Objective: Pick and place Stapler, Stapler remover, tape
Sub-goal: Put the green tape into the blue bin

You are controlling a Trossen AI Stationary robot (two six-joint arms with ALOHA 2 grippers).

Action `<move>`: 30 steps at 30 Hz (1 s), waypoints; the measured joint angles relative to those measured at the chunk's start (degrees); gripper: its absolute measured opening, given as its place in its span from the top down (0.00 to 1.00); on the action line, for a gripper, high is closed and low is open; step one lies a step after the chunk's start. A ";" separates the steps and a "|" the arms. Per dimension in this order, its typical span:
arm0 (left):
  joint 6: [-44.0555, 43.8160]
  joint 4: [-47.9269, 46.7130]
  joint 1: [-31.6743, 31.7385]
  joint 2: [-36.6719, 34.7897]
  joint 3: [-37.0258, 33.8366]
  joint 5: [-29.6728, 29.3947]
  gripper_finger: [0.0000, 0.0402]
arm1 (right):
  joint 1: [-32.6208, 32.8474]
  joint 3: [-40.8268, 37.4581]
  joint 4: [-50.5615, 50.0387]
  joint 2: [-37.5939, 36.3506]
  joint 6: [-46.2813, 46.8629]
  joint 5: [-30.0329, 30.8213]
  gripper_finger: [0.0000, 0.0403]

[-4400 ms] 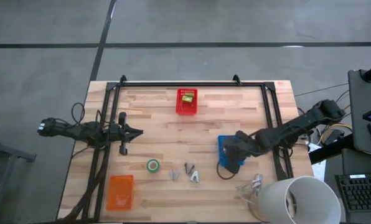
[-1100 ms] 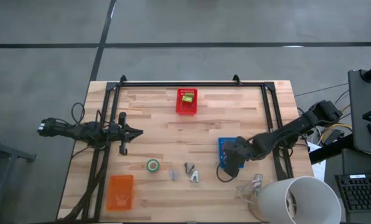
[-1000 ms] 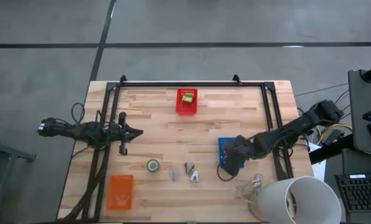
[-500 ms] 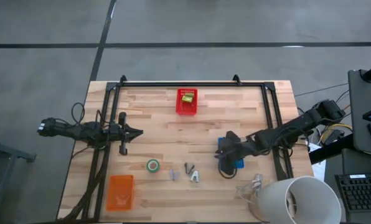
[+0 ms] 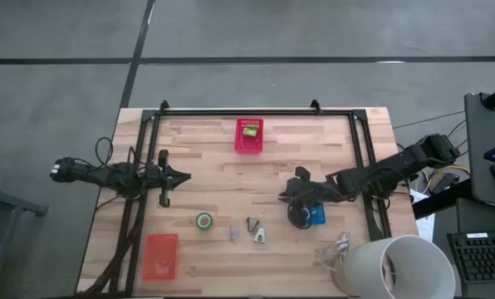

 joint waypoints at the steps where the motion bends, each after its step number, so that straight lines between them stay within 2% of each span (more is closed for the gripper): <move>1: 0.00 0.00 0.00 0.00 -0.01 0.00 0.94 | -0.48 0.00 0.78 0.10 -0.84 -0.02 0.88; 12: 0.00 -0.09 -0.01 0.00 0.01 0.01 0.94 | -4.16 0.00 1.80 0.21 -4.86 -0.02 0.98; 22: 0.01 -0.11 -0.01 -0.01 0.01 0.01 0.94 | -7.21 0.00 2.68 0.23 -8.93 -0.13 0.98; 30: 0.01 -0.13 0.00 0.01 0.01 0.00 0.94 | -7.92 -0.02 2.39 0.23 -8.82 -0.24 0.98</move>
